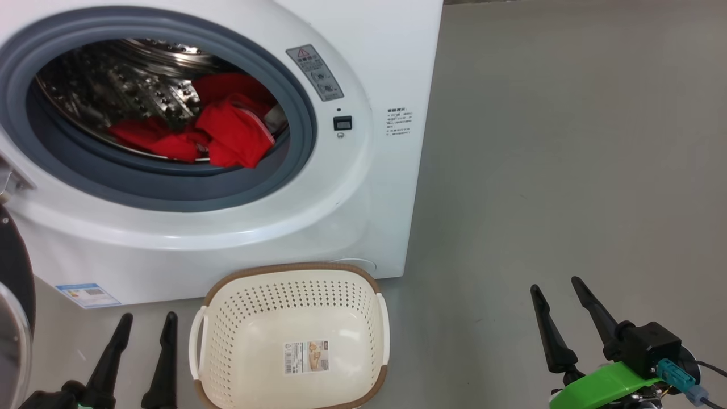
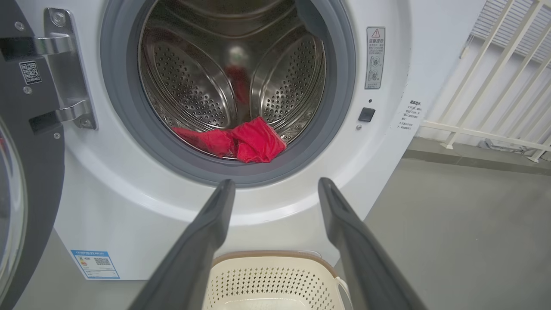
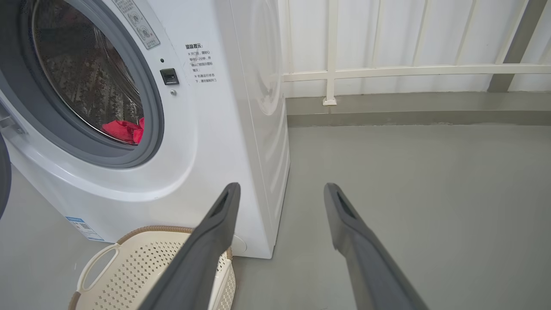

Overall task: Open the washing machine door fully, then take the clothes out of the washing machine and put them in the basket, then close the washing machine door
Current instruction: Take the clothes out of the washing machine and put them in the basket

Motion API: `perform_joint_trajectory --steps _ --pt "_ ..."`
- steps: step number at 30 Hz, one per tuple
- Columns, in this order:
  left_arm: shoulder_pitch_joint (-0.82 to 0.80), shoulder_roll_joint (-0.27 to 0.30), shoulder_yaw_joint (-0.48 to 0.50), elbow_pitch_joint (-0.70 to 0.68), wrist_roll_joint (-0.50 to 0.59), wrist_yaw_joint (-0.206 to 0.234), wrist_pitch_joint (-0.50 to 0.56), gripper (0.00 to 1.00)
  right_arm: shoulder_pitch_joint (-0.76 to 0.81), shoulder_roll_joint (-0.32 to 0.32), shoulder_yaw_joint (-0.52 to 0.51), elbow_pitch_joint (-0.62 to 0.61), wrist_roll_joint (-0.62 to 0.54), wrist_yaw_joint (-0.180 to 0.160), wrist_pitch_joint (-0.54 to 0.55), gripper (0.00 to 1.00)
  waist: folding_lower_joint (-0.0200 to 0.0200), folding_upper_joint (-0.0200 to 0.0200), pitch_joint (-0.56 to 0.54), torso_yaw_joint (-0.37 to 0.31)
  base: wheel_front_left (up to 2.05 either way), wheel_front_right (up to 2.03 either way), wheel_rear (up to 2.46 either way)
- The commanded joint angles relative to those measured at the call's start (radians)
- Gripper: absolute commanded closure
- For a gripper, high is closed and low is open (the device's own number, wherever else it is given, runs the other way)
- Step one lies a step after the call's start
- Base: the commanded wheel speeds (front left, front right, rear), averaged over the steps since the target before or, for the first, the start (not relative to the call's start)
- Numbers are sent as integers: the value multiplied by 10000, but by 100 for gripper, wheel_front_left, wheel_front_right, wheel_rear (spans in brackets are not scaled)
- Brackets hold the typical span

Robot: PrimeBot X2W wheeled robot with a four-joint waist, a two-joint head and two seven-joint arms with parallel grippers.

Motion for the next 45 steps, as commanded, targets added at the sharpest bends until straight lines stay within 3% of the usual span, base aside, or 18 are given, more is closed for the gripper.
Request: perform_joint_trajectory --steps 1,25,30,45 --pt "-387 182 378 -164 -28 10 -49 0 -315 -54 225 -251 8 48 -92 0 0 0 28 6 36 -36 0" --pt "-936 395 -184 361 116 10 -49 0 -498 9 379 -239 31 48 -92 0 0 0 345 -91 1 -1 0" --pt "-2137 520 -313 1291 197 10 -49 0 -664 34 425 -293 31 48 -92 0 0 0 763 -184 0 0 0" --pt "-7925 1520 -2531 6192 -716 10 533 0 -1675 70 947 -526 496 48 -92 0 0 0 2736 -799 0 0 0"
